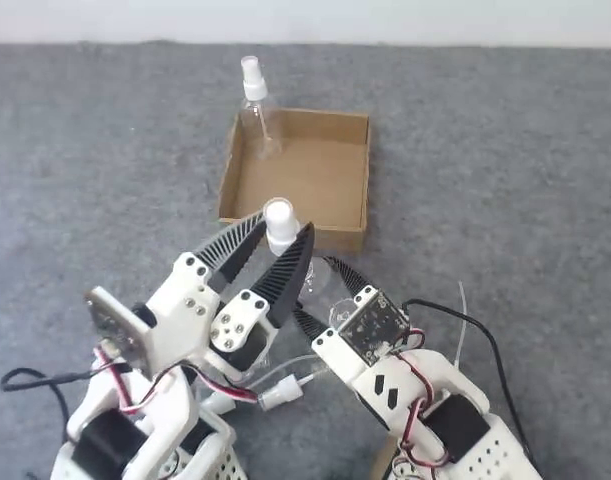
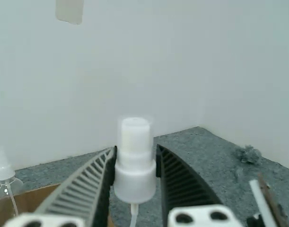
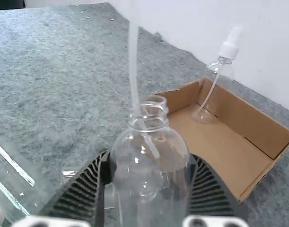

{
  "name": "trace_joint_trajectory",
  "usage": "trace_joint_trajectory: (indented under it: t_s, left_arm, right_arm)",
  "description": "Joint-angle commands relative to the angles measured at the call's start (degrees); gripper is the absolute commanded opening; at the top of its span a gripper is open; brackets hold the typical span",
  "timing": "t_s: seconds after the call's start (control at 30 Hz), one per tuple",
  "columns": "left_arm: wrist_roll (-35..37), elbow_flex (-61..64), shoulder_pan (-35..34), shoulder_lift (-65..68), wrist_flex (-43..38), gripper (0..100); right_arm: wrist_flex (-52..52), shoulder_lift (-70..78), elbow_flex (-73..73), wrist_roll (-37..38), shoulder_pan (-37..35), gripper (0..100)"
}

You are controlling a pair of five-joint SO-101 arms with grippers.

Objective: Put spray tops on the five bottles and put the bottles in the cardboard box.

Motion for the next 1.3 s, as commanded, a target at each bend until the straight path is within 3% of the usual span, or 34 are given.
trace_joint_trajectory:
  t_s: [0.0,0.7,1.27]
  left_arm:
    - [-0.44,0.04,0.35,-0.09,-1.14,1]
    - [-0.44,8.13,-2.46,-0.26,-1.23,1]
    - [3.78,8.57,-5.71,-0.26,-1.14,2]
  right_arm:
    - [-1.01,-1.27,-4.4,-0.53,0.92,9.1]
    - [-1.63,-1.27,-4.66,-0.53,1.19,9.1]
    - [-10.95,-1.19,-4.22,-0.88,1.1,9.1]
